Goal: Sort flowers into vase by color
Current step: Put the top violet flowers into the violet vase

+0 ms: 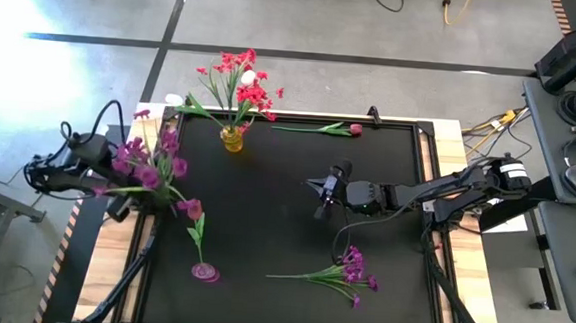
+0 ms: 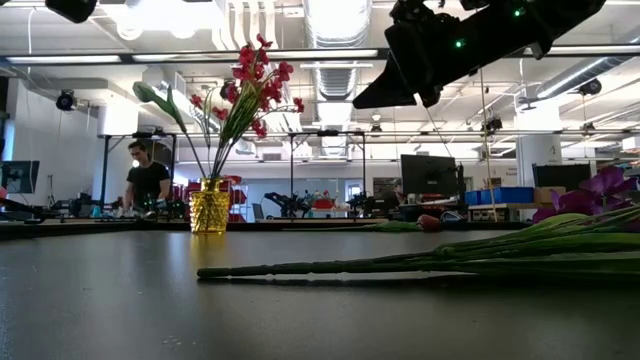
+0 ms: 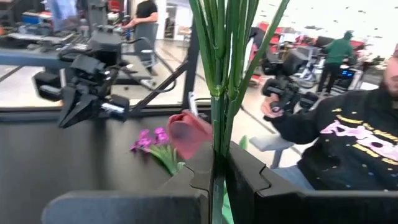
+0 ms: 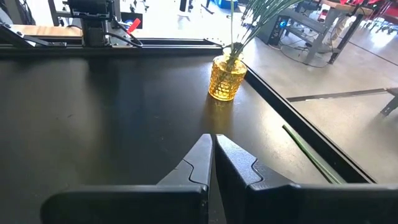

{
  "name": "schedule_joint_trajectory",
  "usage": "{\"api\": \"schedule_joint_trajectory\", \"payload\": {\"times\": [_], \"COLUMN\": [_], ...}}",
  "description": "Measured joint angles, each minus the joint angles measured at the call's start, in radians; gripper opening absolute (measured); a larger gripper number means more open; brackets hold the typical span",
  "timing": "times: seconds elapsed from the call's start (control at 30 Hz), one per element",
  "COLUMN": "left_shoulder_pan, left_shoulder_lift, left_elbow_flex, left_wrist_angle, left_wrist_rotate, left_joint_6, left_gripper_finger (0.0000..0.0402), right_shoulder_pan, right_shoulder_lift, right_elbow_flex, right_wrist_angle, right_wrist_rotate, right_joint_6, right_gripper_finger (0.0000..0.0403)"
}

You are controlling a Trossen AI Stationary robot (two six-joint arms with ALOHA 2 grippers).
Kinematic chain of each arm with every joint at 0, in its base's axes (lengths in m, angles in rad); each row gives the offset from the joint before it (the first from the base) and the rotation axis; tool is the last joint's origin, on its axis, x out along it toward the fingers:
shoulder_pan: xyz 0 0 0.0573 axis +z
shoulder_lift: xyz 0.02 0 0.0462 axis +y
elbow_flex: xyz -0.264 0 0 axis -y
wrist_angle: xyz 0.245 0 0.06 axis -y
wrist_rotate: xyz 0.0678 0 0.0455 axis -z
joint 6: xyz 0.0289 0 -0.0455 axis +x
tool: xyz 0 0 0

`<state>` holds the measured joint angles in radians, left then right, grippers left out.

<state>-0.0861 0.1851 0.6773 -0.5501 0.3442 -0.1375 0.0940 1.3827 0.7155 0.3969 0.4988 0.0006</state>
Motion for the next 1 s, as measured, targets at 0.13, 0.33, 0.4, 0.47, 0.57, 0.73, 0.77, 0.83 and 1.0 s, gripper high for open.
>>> {"api": "schedule_joint_trajectory", "payload": {"times": [0.13,0.33,0.4,0.47,0.57,0.73,0.77,0.83,1.0], "left_shoulder_pan": [0.000,0.000,-0.004,-0.014,-0.042,-0.126,-0.149,-0.200,-0.328], "left_shoulder_lift": [-0.012,-0.019,-0.018,-0.011,-0.007,-0.006,-0.006,-0.006,0.001], "left_elbow_flex": [-0.025,-0.109,-0.136,-0.159,-0.193,-0.210,-0.208,-0.199,-0.191], "left_wrist_angle": [0.035,0.100,0.136,0.155,0.199,0.223,0.232,0.250,0.286], "left_wrist_rotate": [0.018,0.023,0.022,0.022,0.022,0.006,0.006,0.006,-0.009], "left_joint_6": [0.000,0.014,0.015,0.015,0.009,-0.011,-0.013,-0.022,-0.050], "left_gripper_finger": [0.0005,0.0005,0.0005,0.0005,0.0005,0.0005,0.0005,0.0005,0.0005], "right_shoulder_pan": [0.000,0.000,0.000,0.000,0.000,0.000,0.000,0.000,0.000], "right_shoulder_lift": [0.000,0.000,0.000,0.000,0.001,0.001,0.001,0.001,0.001], "right_elbow_flex": [-0.001,-0.002,-0.002,-0.002,-0.002,-0.002,-0.002,-0.002,-0.003], "right_wrist_angle": [0.000,0.000,0.000,0.001,0.001,0.001,0.001,0.001,0.001], "right_wrist_rotate": [0.000,0.000,0.000,0.000,0.000,0.000,0.000,0.000,0.000], "right_joint_6": [0.000,-0.005,-0.011,-0.014,-0.016,-0.018,-0.019,-0.019,-0.019], "right_gripper_finger": [0.0013,0.0013,0.0013,0.0013,0.0013,0.0013,0.0013,0.0013,0.0013]}}
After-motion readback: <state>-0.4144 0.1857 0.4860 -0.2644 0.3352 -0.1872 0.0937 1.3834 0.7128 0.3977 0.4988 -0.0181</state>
